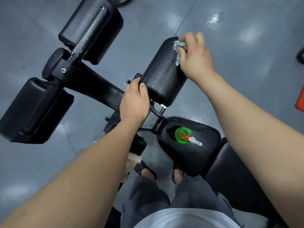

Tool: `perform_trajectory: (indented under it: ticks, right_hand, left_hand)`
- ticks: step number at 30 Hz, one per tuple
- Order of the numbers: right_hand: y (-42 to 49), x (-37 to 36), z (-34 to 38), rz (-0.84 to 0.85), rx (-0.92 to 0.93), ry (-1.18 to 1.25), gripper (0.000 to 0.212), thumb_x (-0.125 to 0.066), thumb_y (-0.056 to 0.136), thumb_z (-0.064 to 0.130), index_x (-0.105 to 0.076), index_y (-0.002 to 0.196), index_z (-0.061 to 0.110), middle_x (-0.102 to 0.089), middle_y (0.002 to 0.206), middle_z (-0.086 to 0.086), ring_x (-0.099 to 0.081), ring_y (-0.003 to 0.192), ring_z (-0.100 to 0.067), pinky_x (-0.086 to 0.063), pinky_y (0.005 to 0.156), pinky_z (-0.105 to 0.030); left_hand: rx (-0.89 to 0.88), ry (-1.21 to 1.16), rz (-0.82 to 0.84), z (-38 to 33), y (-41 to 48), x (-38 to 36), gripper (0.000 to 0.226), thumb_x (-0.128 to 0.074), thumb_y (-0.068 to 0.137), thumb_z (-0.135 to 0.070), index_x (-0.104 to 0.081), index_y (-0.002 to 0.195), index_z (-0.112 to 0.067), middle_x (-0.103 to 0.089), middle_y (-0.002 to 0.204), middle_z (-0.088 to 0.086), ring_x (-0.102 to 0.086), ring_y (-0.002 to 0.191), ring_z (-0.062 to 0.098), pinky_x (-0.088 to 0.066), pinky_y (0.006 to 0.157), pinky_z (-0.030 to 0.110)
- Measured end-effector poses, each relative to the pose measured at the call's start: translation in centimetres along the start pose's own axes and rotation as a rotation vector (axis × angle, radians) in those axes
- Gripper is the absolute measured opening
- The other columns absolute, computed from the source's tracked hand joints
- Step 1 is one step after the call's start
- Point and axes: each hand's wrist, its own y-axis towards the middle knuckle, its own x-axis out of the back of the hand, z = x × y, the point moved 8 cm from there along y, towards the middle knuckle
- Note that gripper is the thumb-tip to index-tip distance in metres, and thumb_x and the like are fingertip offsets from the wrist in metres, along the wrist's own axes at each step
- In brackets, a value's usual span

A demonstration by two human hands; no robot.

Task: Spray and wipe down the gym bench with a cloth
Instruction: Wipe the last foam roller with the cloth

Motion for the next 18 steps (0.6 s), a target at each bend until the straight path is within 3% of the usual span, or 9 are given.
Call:
perform_trajectory:
  ticks: [6,13,18]
  right_hand:
    - [2.0,-0.3,0.4,-0.002,-0.044,-0.078,0.032,-0.045,0.099,0.041,-0.059,0.118,0.019,-0.053,0.124,-0.01,-0.06,0.097,-0.039,-0.05,0.078,-0.046]
    - [-3.3,-1.7,3.4,0.005,0.195,-0.025,0.024,-0.052,0.095,0.03,-0.064,0.113,0.02,-0.055,0.109,-0.009,-0.059,0.091,-0.036,-0.051,0.073,-0.042]
    - [-7.8,-2.4,4.8,0.045,0.315,0.001,0.027,-0.052,0.098,0.035,-0.063,0.119,0.022,-0.053,0.106,-0.006,-0.059,0.089,-0.031,-0.053,0.063,-0.041]
  left_hand:
    - [0.002,-0.003,-0.008,0.0,-0.1,0.0,0.045,-0.03,0.106,-0.042,-0.047,0.147,-0.033,-0.048,0.151,-0.004,-0.05,0.131,0.017,-0.034,0.106,0.032]
    - [-0.001,-0.003,-0.009,0.1,-0.1,-0.1,0.046,-0.028,0.106,-0.043,-0.046,0.147,-0.033,-0.048,0.151,-0.004,-0.05,0.131,0.017,-0.031,0.096,0.028]
    - [-0.007,-0.002,-0.011,0.0,0.0,-0.1,0.046,-0.028,0.106,-0.042,-0.046,0.147,-0.033,-0.048,0.151,-0.005,-0.05,0.131,0.017,-0.033,0.099,0.03]
